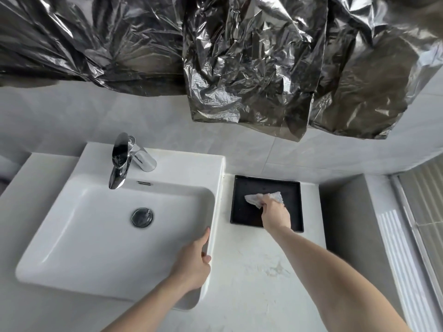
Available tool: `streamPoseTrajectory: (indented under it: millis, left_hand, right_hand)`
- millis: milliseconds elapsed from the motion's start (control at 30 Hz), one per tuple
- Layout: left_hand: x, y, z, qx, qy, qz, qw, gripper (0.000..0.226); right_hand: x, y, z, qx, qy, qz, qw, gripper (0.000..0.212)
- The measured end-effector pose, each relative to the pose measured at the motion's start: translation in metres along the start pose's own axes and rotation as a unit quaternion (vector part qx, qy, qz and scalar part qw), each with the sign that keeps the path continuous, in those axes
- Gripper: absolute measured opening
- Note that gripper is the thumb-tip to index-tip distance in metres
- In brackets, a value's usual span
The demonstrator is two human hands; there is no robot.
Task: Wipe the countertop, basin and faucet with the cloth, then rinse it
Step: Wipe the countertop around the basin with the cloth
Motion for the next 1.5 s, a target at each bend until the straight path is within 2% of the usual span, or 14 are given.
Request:
streamPoseTrajectory:
  millis: [100, 167, 267, 433, 567, 633, 733, 867, 967, 1033, 1133, 1233, 1333, 1500]
  left_hand:
    - [-0.001, 0.000, -0.001, 0.004, -0.009, -0.004, 1.000, 0.073]
    - [0.000, 0.000, -0.002, 0.002, -0.014, -0.006, 1.000, 0.073]
    - [-0.001, -0.001, -0.001, -0.008, -0.020, -0.014, 1.000, 0.072]
    - [0.006, 0.005, -0.003, -0.031, -0.008, -0.029, 0.999, 0.065]
    - [0.011, 0.039, 0.014, -0.045, 0.055, -0.082, 0.994, 0.045]
    - [0.016, 0.072, 0.032, -0.086, 0.071, -0.104, 0.988, 0.036]
    - [0.043, 0.121, 0.045, -0.133, 0.101, -0.102, 0.981, 0.023]
    - [0.111, 0.155, 0.019, -0.093, 0.071, -0.045, 0.992, 0.021]
    - [0.179, 0.153, -0.003, -0.056, -0.030, 0.021, 0.998, 0.027]
    - [0.219, 0.149, -0.013, -0.018, -0.102, 0.082, 0.991, 0.037]
    - [0.260, 0.137, -0.015, -0.016, -0.151, 0.162, 0.975, 0.090]
    - [0.272, 0.123, -0.022, 0.008, -0.143, 0.202, 0.969, 0.124]
    - [0.269, 0.111, -0.038, 0.034, -0.157, 0.223, 0.962, 0.146]
    - [0.260, 0.110, -0.052, 0.024, -0.164, 0.270, 0.949, 0.155]
  right_hand:
    - [-0.002, 0.020, 0.027, -0.052, -0.155, -0.030, 0.986, 0.024]
    - [-0.005, 0.052, 0.041, -0.073, -0.266, -0.032, 0.961, 0.025]
    - [-0.019, 0.108, 0.052, -0.087, -0.335, -0.038, 0.938, 0.022]
    - [-0.069, 0.185, 0.053, -0.112, -0.336, -0.113, 0.928, 0.027]
    - [-0.096, 0.211, 0.059, -0.150, -0.302, -0.163, 0.927, 0.025]
    - [-0.095, 0.208, 0.049, -0.140, -0.265, -0.147, 0.943, 0.024]
    - [-0.074, 0.195, 0.018, -0.101, -0.224, -0.062, 0.967, 0.024]
    - [-0.032, 0.186, -0.054, 0.027, -0.138, 0.002, 0.990, 0.027]
    - [0.002, 0.193, -0.101, 0.145, -0.067, 0.004, 0.987, 0.042]
    - [0.019, 0.198, -0.111, 0.173, -0.030, 0.021, 0.984, 0.057]
    - [0.027, 0.197, -0.113, 0.176, 0.038, 0.024, 0.983, 0.071]
    - [0.026, 0.191, -0.117, 0.179, 0.096, 0.025, 0.979, 0.073]
    - [0.031, 0.191, -0.131, 0.194, 0.130, 0.060, 0.970, 0.069]
    - [0.024, 0.199, -0.136, 0.200, 0.163, 0.130, 0.958, 0.067]
Point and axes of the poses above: each hand's wrist, its own y-axis away from the middle knuckle, its own z-axis out of the back of the hand, x = y × z, the point moved 8 cm from there along -y, towards the middle knuckle, and after that the axes turned 3 degrees about -y, right-handed, at the moved point
